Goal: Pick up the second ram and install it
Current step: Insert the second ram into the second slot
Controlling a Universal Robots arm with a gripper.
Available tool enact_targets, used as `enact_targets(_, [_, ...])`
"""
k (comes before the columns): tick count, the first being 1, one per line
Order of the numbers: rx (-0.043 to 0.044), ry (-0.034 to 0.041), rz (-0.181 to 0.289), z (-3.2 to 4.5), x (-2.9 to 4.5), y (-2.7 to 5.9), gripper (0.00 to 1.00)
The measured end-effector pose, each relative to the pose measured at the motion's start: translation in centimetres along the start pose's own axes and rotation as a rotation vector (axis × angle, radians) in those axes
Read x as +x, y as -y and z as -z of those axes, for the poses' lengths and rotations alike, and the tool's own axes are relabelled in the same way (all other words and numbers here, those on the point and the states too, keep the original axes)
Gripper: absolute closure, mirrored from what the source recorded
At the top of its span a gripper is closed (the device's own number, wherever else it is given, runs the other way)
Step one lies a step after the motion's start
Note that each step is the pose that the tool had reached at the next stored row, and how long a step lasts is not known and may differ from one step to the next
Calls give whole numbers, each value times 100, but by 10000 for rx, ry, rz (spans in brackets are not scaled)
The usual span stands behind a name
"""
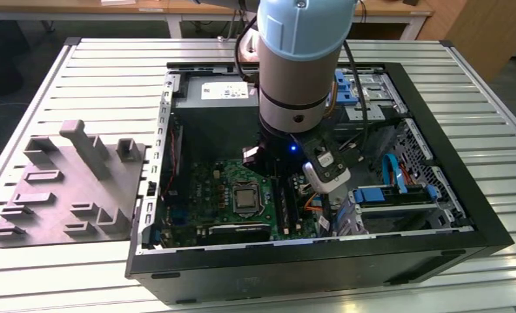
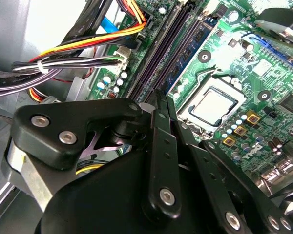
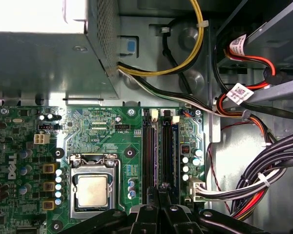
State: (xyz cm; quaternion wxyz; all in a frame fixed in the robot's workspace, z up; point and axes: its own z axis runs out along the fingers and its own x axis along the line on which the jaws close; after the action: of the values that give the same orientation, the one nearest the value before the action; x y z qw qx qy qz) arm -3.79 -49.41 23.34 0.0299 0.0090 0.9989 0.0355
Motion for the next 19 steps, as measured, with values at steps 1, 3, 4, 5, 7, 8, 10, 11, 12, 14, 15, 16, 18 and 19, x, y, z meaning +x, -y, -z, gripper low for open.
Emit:
enact_targets(1, [0, 0, 0, 0, 0, 0, 88])
enact_targets(3, [-1, 0, 0, -1, 0, 0, 88])
enact_targets(4, [-2, 0, 0, -1, 0, 0, 88])
enact_targets(5, [-2, 0, 0, -1, 0, 1, 88])
enact_targets(7, [-3, 0, 1, -1, 0, 2, 88])
enact_targets(8, [-2, 0, 6, -1, 0, 2, 88])
enact_targets(10, [-7, -6, 88, -2, 0, 2, 88])
enact_targets(11, [-8, -6, 89, -2, 0, 2, 88])
enact_targets(12, [-8, -7, 100, -2, 0, 2, 88])
enact_targets(14, [-8, -8, 116, -2, 0, 2, 88])
enact_targets(15, [-9, -8, 116, -2, 0, 2, 88])
enact_targets(16, [-9, -8, 117, -2, 0, 2, 88])
enact_targets(18, [-9, -8, 118, -2, 0, 2, 88])
enact_targets(19, [-9, -8, 118, -2, 0, 2, 88])
